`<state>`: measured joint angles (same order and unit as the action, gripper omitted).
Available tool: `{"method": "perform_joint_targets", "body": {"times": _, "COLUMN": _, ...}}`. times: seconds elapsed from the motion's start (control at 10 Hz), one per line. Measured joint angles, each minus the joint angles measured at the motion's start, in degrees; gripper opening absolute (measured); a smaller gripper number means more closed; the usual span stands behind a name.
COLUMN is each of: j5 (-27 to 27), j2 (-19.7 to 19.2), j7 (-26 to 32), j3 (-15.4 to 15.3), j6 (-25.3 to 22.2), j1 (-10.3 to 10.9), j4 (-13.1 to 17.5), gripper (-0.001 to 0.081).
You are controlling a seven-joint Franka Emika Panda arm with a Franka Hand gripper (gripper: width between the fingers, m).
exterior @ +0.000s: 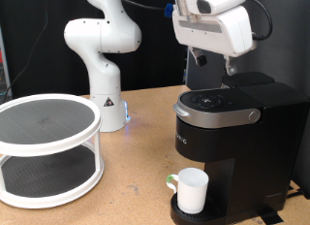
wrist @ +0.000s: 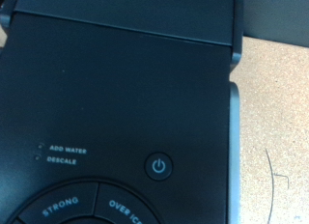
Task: Make a cup of coffee with the keurig machine
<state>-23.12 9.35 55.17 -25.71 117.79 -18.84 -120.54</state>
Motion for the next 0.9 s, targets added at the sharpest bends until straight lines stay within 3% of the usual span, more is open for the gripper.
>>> {"method": "perform_joint_targets", "body": {"times": 0.5, "j5": 4.3, "j2": -3.3, "j7": 0.0, "j3": -0.4, "j6": -1.5, "j1": 0.0, "j4": 0.9, "gripper": 0.0777}}
{"method": "perform_joint_targets", "body": {"times": 0.6, "j5": 4.8, "j2": -3.8, "j7": 0.0, "j3": -0.5, "j6": -1.5, "j1": 0.0, "j4": 0.9, "gripper": 0.0606}}
{"method": "perform_joint_targets", "body": {"times": 0.7, "j5": 5.1, "j2": -4.1, "j7": 0.0, "j3": -0.5, "j6": -1.5, "j1": 0.0, "j4": 0.8, "gripper": 0.0606}}
{"method": "perform_joint_targets", "body": {"times": 0.9, "j5": 5.4, "j2": -4.5, "j7": 0.0, "j3": -0.6, "j6": 0.9, "j1": 0.1, "j4": -0.2, "gripper": 0.0288}}
